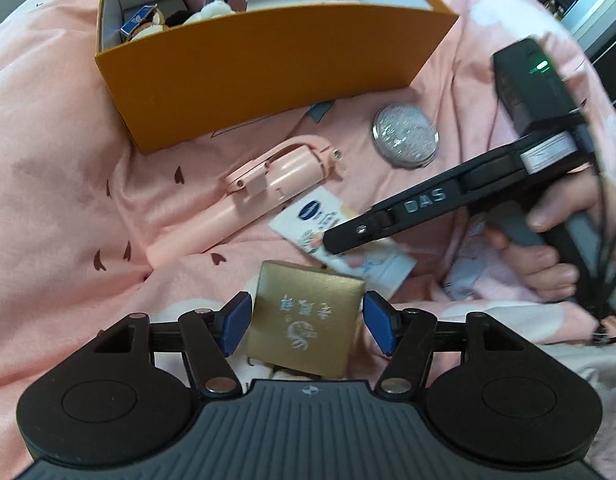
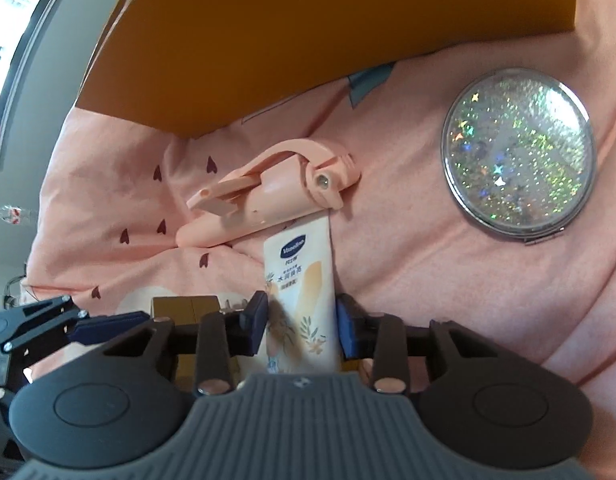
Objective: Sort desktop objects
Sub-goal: 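Grasp the gold square box with left gripper while right gripper grasps white card, then carry the gold box and white card toward the orange box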
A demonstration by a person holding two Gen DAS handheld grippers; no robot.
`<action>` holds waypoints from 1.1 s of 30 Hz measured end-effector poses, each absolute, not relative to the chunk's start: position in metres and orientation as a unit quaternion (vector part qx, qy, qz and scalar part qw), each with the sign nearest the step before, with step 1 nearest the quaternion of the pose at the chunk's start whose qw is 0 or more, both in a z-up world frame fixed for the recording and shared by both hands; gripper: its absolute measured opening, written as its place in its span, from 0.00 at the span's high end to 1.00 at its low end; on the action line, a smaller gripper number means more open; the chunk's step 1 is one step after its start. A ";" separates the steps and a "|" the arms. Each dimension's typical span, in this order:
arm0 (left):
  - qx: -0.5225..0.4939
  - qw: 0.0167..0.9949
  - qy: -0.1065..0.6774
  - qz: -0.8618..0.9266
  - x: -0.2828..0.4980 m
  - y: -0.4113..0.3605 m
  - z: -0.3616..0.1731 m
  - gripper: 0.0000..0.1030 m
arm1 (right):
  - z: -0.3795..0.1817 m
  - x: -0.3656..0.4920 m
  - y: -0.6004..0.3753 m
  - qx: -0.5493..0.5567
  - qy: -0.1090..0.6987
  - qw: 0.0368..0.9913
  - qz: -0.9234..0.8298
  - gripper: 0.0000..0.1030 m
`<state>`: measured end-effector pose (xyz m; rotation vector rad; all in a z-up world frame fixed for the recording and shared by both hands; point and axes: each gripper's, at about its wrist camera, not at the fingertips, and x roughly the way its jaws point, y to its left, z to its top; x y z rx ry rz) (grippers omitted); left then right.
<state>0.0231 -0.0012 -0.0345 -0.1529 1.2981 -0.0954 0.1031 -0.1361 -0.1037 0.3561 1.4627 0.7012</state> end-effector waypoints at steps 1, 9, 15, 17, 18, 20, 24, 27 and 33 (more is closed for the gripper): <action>-0.068 0.792 0.605 -0.044 0.023 -0.002 -0.036 0.30 | -0.099 0.101 -0.135 0.150 0.646 0.681 0.312 0.65; -0.061 0.790 0.609 -0.036 0.024 -0.005 -0.043 0.30 | -0.051 0.079 -0.152 0.108 0.585 0.733 0.331 0.78; -0.089 0.802 0.590 -0.009 0.024 0.003 -0.036 0.30 | -0.022 0.079 -0.165 0.096 0.539 0.774 0.317 0.78; -0.094 0.812 0.576 -0.003 0.025 0.005 -0.029 0.31 | -0.013 0.080 -0.174 0.102 0.527 0.784 0.313 0.78; -0.099 0.816 0.569 -0.002 0.026 0.007 -0.026 0.31 | -0.009 0.082 -0.176 0.105 0.523 0.786 0.312 0.78; -0.112 0.825 0.553 0.001 0.027 0.011 -0.017 0.31 | -0.004 0.085 -0.175 0.108 0.514 0.792 0.311 0.78; -0.127 0.843 0.523 0.007 0.034 0.015 0.003 0.31 | 0.011 0.091 -0.182 0.114 0.495 0.802 0.315 0.79; -0.124 0.857 0.499 0.005 0.041 0.015 0.020 0.31 | 0.022 0.098 -0.186 0.119 0.486 0.805 0.319 0.79; -0.118 0.884 0.453 0.001 0.057 0.017 0.053 0.31 | 0.051 0.114 -0.193 0.127 0.457 0.814 0.335 0.79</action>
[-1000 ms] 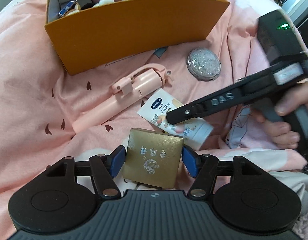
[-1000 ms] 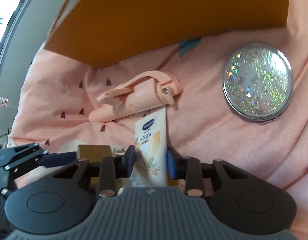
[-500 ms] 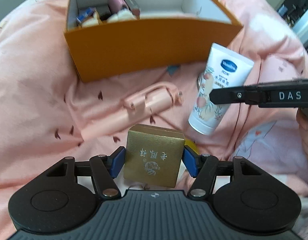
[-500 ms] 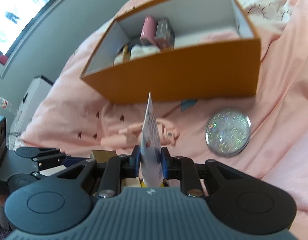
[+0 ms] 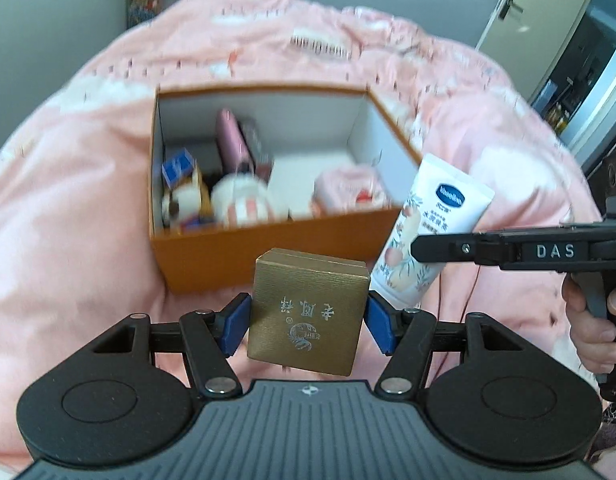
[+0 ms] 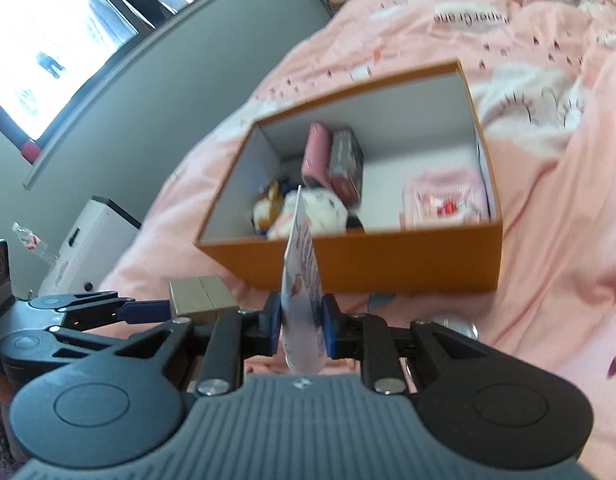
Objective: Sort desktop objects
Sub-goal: 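Carry the gold box and white card toward the orange box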
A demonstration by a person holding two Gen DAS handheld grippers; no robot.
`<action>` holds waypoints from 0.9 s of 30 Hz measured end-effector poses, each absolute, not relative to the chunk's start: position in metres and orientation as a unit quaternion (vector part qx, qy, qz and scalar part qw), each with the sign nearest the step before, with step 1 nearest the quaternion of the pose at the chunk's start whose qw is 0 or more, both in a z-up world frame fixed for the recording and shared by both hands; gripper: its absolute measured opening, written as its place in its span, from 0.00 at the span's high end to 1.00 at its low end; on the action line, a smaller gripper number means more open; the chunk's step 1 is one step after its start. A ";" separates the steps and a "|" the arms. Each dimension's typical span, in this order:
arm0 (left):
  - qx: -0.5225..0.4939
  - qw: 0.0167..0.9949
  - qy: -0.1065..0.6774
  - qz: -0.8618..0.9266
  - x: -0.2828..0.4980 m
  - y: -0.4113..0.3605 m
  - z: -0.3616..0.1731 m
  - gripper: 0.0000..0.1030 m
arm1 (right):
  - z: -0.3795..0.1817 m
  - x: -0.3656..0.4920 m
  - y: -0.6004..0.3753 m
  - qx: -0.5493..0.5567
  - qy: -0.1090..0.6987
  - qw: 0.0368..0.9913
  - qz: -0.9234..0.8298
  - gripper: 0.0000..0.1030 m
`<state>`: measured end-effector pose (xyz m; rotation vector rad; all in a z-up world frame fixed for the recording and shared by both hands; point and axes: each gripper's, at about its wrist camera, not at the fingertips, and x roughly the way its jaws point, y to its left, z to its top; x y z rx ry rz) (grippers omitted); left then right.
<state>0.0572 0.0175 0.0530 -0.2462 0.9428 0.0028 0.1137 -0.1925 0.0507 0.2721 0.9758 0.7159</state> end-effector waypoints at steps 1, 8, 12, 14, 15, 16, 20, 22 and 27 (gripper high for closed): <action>-0.120 0.888 0.443 0.003 0.060 0.019 0.059 0.31 | 0.055 0.117 -0.193 0.131 0.452 0.814 0.339 0.79; -0.125 0.910 0.395 0.017 0.082 0.031 0.081 0.31 | 0.093 0.139 -0.199 0.130 0.407 0.834 0.349 0.79; -0.134 0.914 0.381 0.021 0.096 0.041 0.087 0.31 | 0.102 0.159 -0.193 0.122 0.391 0.847 0.338 0.79; -0.139 0.914 0.379 0.031 0.104 0.046 0.085 0.31 | 0.100 0.170 -0.186 0.111 0.391 0.853 0.329 0.79; -0.141 0.914 0.380 0.037 0.107 0.049 0.083 0.31 | 0.096 0.177 -0.181 0.103 0.395 0.854 0.323 0.79; -0.144 0.913 0.380 0.043 0.111 0.052 0.081 0.31 | 0.091 0.182 -0.177 0.099 0.400 0.854 0.317 0.79; -0.158 0.907 0.387 0.054 0.124 0.066 0.071 0.31 | 0.066 0.207 -0.158 0.069 0.426 0.849 0.305 0.79; -0.159 0.905 0.390 0.059 0.130 0.071 0.065 0.31 | 0.052 0.222 -0.148 0.063 0.444 0.841 0.304 0.79; -0.160 0.901 0.400 0.055 0.144 0.079 0.055 0.31 | 0.023 0.252 -0.126 0.045 0.464 0.836 0.291 0.79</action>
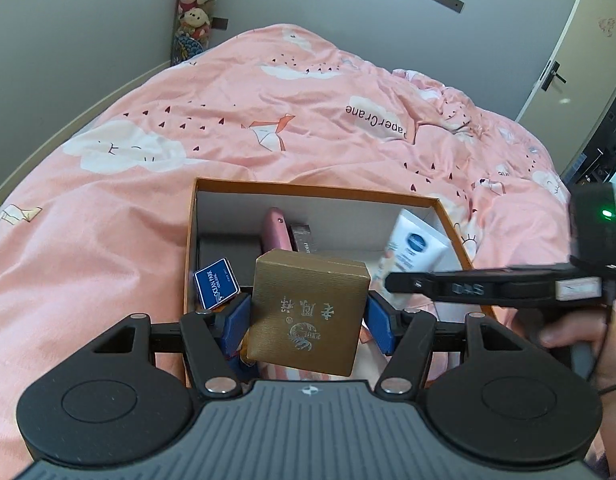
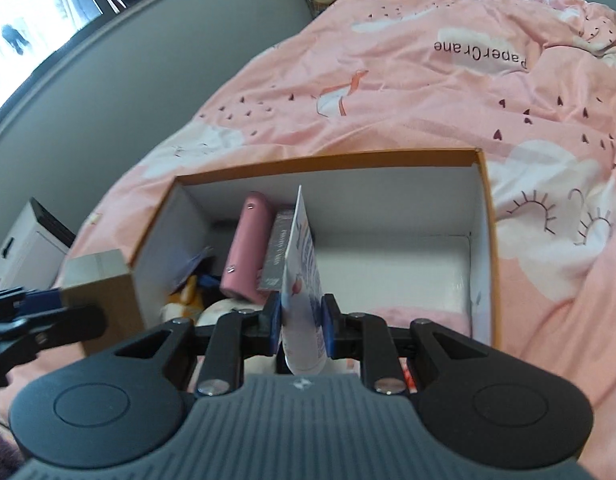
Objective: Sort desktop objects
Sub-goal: 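Carry the gold box and white card toward the orange box, then lower the white card into the orange box and open the right gripper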
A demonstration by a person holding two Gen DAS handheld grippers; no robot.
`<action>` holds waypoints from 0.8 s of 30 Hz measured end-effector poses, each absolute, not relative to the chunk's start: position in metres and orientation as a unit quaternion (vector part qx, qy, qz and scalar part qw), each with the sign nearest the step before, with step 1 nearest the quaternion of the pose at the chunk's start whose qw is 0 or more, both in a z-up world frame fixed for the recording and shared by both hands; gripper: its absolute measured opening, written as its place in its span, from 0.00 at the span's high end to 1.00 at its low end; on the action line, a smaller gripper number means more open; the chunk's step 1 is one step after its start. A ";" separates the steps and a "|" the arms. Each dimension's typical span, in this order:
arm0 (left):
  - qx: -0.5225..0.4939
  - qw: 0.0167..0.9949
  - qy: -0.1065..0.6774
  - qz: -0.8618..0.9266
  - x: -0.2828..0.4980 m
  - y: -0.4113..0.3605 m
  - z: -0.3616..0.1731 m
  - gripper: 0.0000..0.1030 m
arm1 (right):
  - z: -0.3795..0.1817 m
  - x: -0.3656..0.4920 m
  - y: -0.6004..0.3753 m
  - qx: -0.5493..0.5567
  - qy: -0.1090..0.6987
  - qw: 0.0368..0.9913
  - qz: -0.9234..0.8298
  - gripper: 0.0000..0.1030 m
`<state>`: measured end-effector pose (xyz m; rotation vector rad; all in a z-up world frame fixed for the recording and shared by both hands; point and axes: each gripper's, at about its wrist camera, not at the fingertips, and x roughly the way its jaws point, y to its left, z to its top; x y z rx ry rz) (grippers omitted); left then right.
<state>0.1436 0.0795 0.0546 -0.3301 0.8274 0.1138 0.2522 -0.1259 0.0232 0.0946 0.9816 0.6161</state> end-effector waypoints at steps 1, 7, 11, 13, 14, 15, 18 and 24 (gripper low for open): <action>-0.158 0.900 0.403 0.055 0.146 0.080 0.053 0.31 | 0.021 0.257 -0.122 0.041 0.463 0.837 0.289 0.79; -0.156 0.896 0.412 0.056 0.155 0.082 0.046 0.31 | 0.006 0.289 -0.097 0.027 0.456 0.844 0.280 0.78; -0.151 0.893 0.420 0.057 0.158 0.083 0.043 0.31 | 0.002 0.302 -0.082 0.017 0.437 0.856 0.276 0.78; -0.148 0.893 0.422 0.056 0.160 0.082 0.042 0.31 | -0.001 0.305 -0.078 0.011 0.434 0.858 0.275 0.77; -0.148 0.893 0.422 0.055 0.161 0.082 0.041 0.31 | -0.003 0.307 -0.076 0.010 0.434 0.858 0.275 0.77; -0.149 0.893 0.422 0.054 0.161 0.082 0.041 0.31 | -0.005 0.307 -0.075 0.007 0.437 0.856 0.276 0.77; -0.151 0.892 0.424 0.050 0.164 0.082 0.039 0.31 | -0.009 0.307 -0.075 0.004 0.442 0.850 0.286 0.75; -0.153 0.890 0.427 0.045 0.166 0.083 0.035 0.31 | -0.003 0.303 -0.076 -0.001 0.450 0.838 0.309 0.71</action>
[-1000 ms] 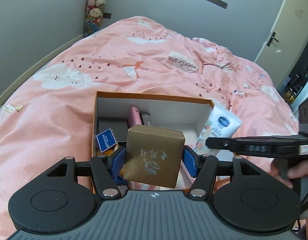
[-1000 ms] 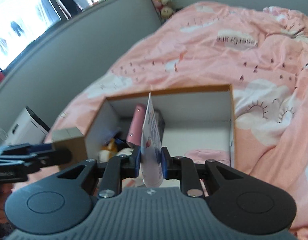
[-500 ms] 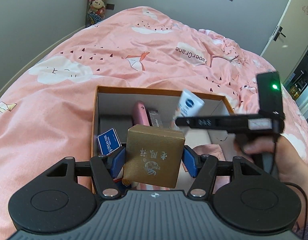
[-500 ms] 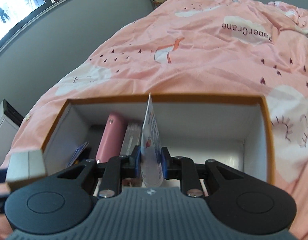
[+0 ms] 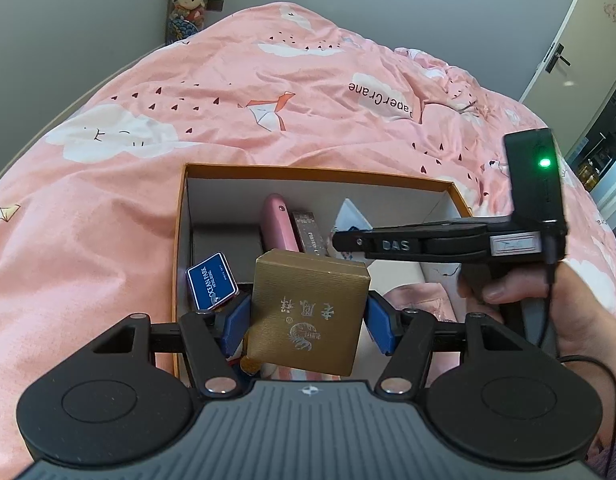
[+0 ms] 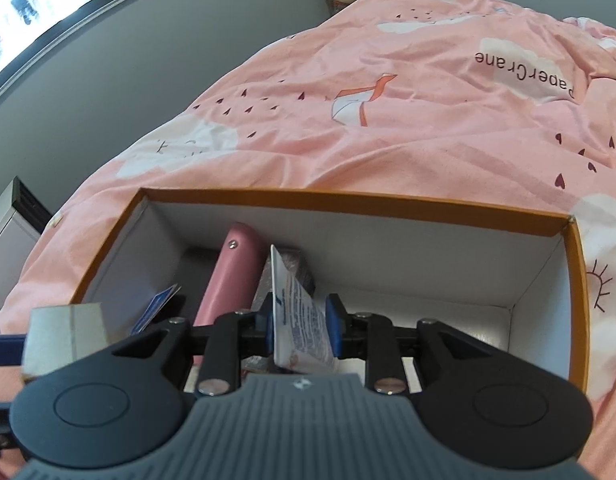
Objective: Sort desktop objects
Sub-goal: 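Lower the white card into the orange box and open the right gripper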
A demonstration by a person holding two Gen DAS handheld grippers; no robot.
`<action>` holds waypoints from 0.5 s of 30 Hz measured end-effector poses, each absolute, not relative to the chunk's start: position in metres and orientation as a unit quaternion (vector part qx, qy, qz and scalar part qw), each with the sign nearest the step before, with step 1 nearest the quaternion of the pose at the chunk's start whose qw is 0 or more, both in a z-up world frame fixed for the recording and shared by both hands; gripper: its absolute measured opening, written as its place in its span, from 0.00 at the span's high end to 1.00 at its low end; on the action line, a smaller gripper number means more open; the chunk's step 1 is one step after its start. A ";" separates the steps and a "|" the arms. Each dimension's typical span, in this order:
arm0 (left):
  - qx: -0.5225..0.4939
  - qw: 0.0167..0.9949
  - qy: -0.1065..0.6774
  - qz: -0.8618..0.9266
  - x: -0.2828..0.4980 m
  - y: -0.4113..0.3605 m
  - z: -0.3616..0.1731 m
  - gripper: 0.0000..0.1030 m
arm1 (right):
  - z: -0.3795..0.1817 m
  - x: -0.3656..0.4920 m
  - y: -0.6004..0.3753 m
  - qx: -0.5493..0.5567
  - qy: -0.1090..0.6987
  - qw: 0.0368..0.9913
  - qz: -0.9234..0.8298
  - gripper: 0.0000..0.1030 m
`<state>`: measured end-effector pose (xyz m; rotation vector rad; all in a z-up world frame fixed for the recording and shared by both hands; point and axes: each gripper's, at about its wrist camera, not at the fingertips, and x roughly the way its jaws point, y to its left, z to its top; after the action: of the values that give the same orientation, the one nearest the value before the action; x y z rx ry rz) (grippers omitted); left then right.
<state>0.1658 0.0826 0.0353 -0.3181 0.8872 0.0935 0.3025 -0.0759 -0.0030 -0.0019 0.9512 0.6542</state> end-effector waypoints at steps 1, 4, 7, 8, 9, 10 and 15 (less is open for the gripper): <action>-0.153 0.890 0.427 0.045 0.166 0.082 0.035 0.31 | 0.000 0.301 -0.078 -0.002 0.453 0.834 0.315 0.68; -0.154 0.890 0.426 0.044 0.164 0.085 0.035 0.31 | 0.008 0.293 -0.082 -0.012 0.458 0.824 0.334 0.58; -0.157 0.890 0.426 0.042 0.163 0.088 0.034 0.31 | 0.012 0.284 -0.083 -0.053 0.469 0.809 0.352 0.59; -0.155 0.890 0.426 0.039 0.163 0.088 0.034 0.31 | 0.011 0.283 -0.083 -0.071 0.476 0.805 0.348 0.59; -0.155 0.890 0.426 0.039 0.163 0.088 0.034 0.31 | 0.009 0.282 -0.081 -0.090 0.483 0.801 0.343 0.63; -0.155 0.890 0.427 0.038 0.163 0.088 0.034 0.31 | 0.005 0.282 -0.078 -0.110 0.488 0.796 0.341 0.68; -0.146 0.891 0.430 0.024 0.164 0.089 0.034 0.31 | -0.016 0.295 -0.064 -0.135 0.514 0.776 0.341 0.79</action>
<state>0.1637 0.0886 0.0342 -0.3040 0.8931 0.0494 0.2954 -0.0642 -0.0163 -0.2920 1.1119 0.7385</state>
